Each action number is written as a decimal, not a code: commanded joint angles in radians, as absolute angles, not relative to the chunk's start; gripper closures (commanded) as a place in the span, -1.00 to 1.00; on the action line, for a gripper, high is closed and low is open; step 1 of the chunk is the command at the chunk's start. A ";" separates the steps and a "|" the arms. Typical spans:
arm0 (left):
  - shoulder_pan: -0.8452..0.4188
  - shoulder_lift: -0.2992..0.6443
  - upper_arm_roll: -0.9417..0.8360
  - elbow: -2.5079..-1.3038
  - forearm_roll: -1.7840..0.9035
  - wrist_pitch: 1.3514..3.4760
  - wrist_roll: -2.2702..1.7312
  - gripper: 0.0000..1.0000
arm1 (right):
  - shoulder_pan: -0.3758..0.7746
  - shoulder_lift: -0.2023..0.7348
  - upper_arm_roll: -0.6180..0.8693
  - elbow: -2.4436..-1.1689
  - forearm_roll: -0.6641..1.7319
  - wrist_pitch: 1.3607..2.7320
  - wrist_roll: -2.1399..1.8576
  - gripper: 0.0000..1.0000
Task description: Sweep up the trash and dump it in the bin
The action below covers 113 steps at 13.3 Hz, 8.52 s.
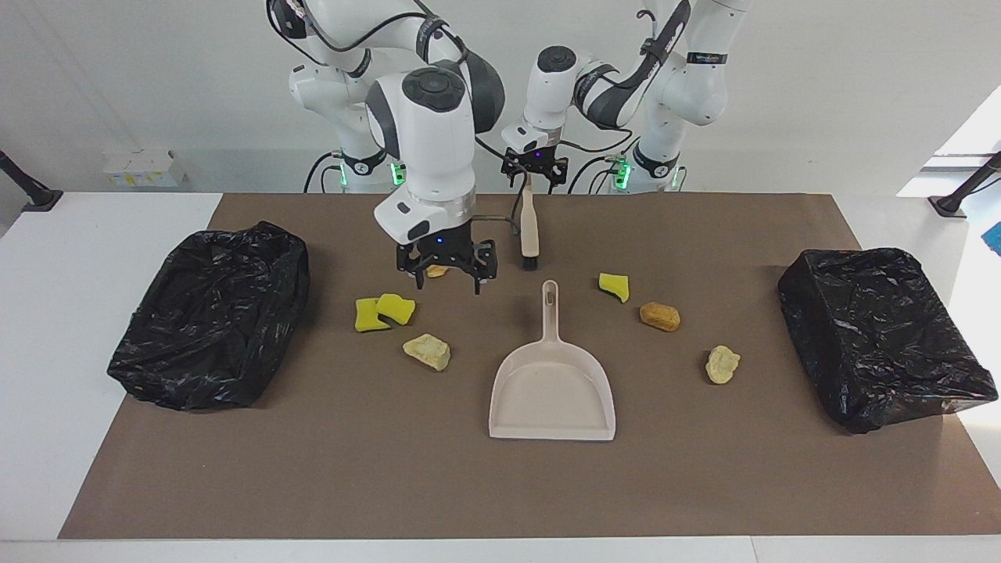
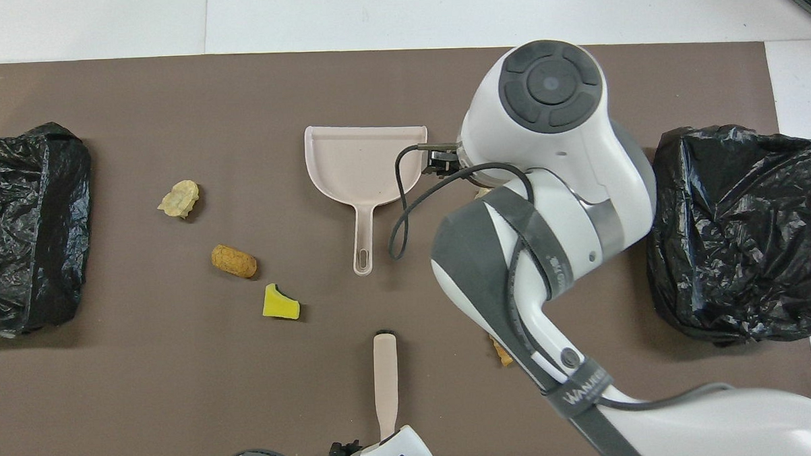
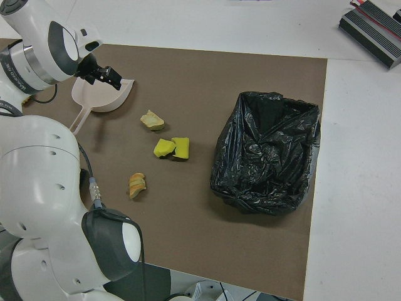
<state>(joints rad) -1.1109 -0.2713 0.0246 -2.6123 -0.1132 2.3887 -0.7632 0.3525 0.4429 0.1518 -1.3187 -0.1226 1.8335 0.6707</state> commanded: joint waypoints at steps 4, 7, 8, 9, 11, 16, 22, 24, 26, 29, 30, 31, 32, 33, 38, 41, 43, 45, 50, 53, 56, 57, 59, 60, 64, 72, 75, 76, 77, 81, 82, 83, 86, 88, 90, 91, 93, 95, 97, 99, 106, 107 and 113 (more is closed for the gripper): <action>-1.152 -0.245 0.038 -2.626 -0.120 2.413 -0.776 -0.39 | 0.494 0.647 0.141 -1.170 -0.152 1.910 0.822 -1.00; -1.152 -0.244 0.040 -2.622 -0.120 2.405 -0.778 -0.20 | 0.547 0.675 0.138 -1.173 -0.156 1.940 0.844 -1.00; -1.152 -0.244 0.040 -2.620 -0.120 2.399 -0.778 -0.20 | 0.549 0.675 0.143 -1.178 -0.160 1.951 0.844 -1.00; -1.152 -0.244 0.040 -2.619 -0.120 2.396 -0.779 -0.20 | 0.552 0.678 0.143 -1.180 -0.160 1.953 0.844 -1.00; -1.152 -0.245 0.038 -2.617 -0.120 2.384 -0.787 0.00 | 0.568 0.687 0.143 -1.202 -0.181 1.968 0.853 -1.00; -1.140 -0.250 0.040 -2.602 -0.120 2.318 -0.844 1.00 | 0.560 0.666 0.147 -1.322 -0.172 2.091 0.864 -1.00; -1.063 -0.363 0.048 -2.523 -0.026 2.002 -0.835 1.00 | 0.554 0.637 0.146 -1.397 -0.181 2.120 0.868 -0.45; -1.043 -0.411 0.051 -2.523 0.007 1.927 -0.833 1.00 | 0.554 0.637 0.143 -1.396 -0.181 2.123 0.870 0.27; -0.982 -0.460 0.049 -2.523 0.040 1.849 -0.827 1.00 | 0.554 0.637 0.143 -1.394 -0.181 2.126 0.880 0.94; -0.910 -0.483 0.049 -2.523 0.078 1.783 -0.813 1.00 | 0.526 0.615 0.144 -1.396 -0.181 2.123 0.867 1.00; -0.878 -0.479 0.051 -2.523 0.089 1.793 -0.811 1.00 | 0.503 0.600 0.147 -1.397 -0.179 2.120 0.848 1.00; -0.821 -0.473 0.049 -2.523 0.110 1.808 -0.804 1.00 | 0.493 0.588 0.147 -1.399 -0.178 2.114 0.798 1.00; -0.778 -0.465 0.049 -2.523 0.124 1.840 -0.790 1.00 | 0.482 0.580 0.147 -1.399 -0.175 2.106 0.731 1.00; -0.725 -0.445 0.051 -2.523 0.126 1.882 -0.772 1.00 | 0.470 0.568 0.147 -1.405 -0.172 2.100 0.665 1.00; -0.381 -0.356 0.051 -2.520 0.147 2.089 -0.354 1.00 | 0.394 0.523 0.149 -1.450 -0.166 2.066 0.194 1.00; -0.209 -0.225 0.051 -2.406 0.147 2.148 -0.076 1.00 | 0.351 0.523 0.147 -1.451 -0.166 2.049 -0.125 1.00; -0.125 -0.103 0.051 -2.280 0.146 2.151 0.074 1.00 | 0.328 0.526 0.147 -1.451 -0.169 2.049 -0.274 1.00; -0.052 -0.013 0.051 -2.177 0.141 2.157 0.158 1.00 | 0.316 0.529 0.146 -1.451 -0.181 2.051 -0.397 1.00; -0.009 0.064 0.049 -2.137 0.135 2.172 0.259 1.00 | 0.265 0.535 0.146 -1.439 -0.216 2.054 -0.685 1.00; -0.061 0.038 0.040 -2.184 0.108 2.139 0.258 1.00 | 0.278 0.532 0.147 -1.439 -0.279 2.008 -0.727 1.00; -0.147 0.012 0.041 -2.227 0.013 2.129 0.242 1.00 | 0.282 0.529 0.149 -1.448 -0.278 1.991 -0.877 1.00; -0.170 0.005 0.041 -2.232 -0.015 2.128 0.229 1.00 | 0.284 0.526 0.150 -1.451 -0.276 1.991 -0.929 1.00; -0.237 -0.008 0.041 -2.247 -0.026 2.126 0.158 1.00 | 0.284 0.520 0.150 -1.468 -0.276 1.991 -0.995 1.00; -0.265 -0.008 0.040 -2.246 -0.029 2.119 0.126 1.00 | 0.282 0.512 0.149 -1.482 -0.276 1.991 -1.018 1.00; -0.383 -0.020 0.040 -2.247 -0.086 2.109 0.066 1.00 | 0.250 0.506 0.150 -1.516 -0.264 2.031 -1.181 1.00; -0.413 -0.073 0.051 -2.200 -0.109 2.045 -0.301 1.00 | 0.230 0.508 0.153 -1.546 -0.264 2.135 -1.374 1.00; -0.431 -0.101 0.040 -2.203 -0.109 1.947 -0.573 1.00 | 0.229 0.523 0.169 -1.540 -0.265 2.148 -1.381 1.00; -0.454 -0.116 0.040 -2.213 -0.107 1.918 -0.704 1.00 | 0.229 0.528 0.176 -1.529 -0.261 2.146 -1.381 1.00; -0.487 -0.127 0.040 -2.218 -0.109 1.890 -0.839 1.00 | 0.236 0.560 0.181 -1.476 -0.261 2.116 -1.381 1.00; -0.572 -0.182 0.037 -2.287 -0.110 1.896 -1.372 1.00 | 0.256 0.606 0.181 -1.431 -0.199 2.075 -1.329 1.00; -0.624 -0.196 0.035 -2.328 -0.115 1.920 -1.455 1.00 | 0.258 0.606 0.181 -1.431 -0.198 2.077 -1.310 1.00; -0.681 -0.212 0.037 -2.373 -0.130 1.965 -1.529 1.00 | 0.258 0.609 0.181 -1.430 -0.196 2.074 -1.307 1.00; -0.814 -0.212 0.037 -2.479 -0.175 2.184 -1.765 1.00 | 0.255 0.634 0.181 -1.422 -0.176 2.074 -1.307 1.00; -0.873 -0.157 0.038 -2.516 -0.178 2.305 -1.775 1.00 | 0.249 0.647 0.181 -1.420 -0.157 2.077 -1.307 1.00; -0.829 -0.123 0.043 -2.490 -0.183 2.341 -1.709 1.00 | 0.249 0.649 0.181 -1.419 -0.149 2.085 -1.302 1.00; -0.772 -0.100 0.041 -2.470 -0.184 2.344 -1.616 1.00 | 0.249 0.649 0.181 -1.419 -0.147 2.089 -1.296 1.00; -0.695 -0.054 0.041 -2.425 -0.186 2.373 -1.504 1.00 | 0.247 0.649 0.181 -1.419 -0.135 2.094 -1.295 1.00; -0.626 -0.019 0.040 -2.392 -0.196 2.402 -1.320 1.00 | 0.244 0.649 0.181 -1.419 -0.132 2.097 -1.293 1.00; -0.611 0.001 0.041 -2.364 -0.212 2.405 -1.153 1.00 | 0.241 0.649 0.181 -1.420 -0.126 2.100 -1.282 1.00; -0.580 0.015 0.040 -2.349 -0.218 2.422 -0.984 1.00 | 0.239 0.649 0.179 -1.420 -0.123 2.112 -1.282 1.00; -0.574 0.034 0.025 -2.332 -0.350 2.439 -0.617 1.00 | 0.221 0.649 0.179 -1.427 -0.124 2.114 -1.284 1.00; -0.584 0.043 0.018 -2.316 -0.356 2.444 -0.617 1.00 | 0.221 0.649 0.179 -1.430 -0.124 2.124 -1.284 1.00; -0.663 0.188 -0.002 -2.120 -0.385 2.499 -0.618 1.00 | 0.209 0.649 0.179 -1.433 -0.123 2.131 -1.290 1.00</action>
<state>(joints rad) -0.6510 0.1120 -0.0033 -2.2402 -0.3538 2.4934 -0.6490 0.2242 0.6164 0.1651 -1.4401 -0.1303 2.0959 -1.3059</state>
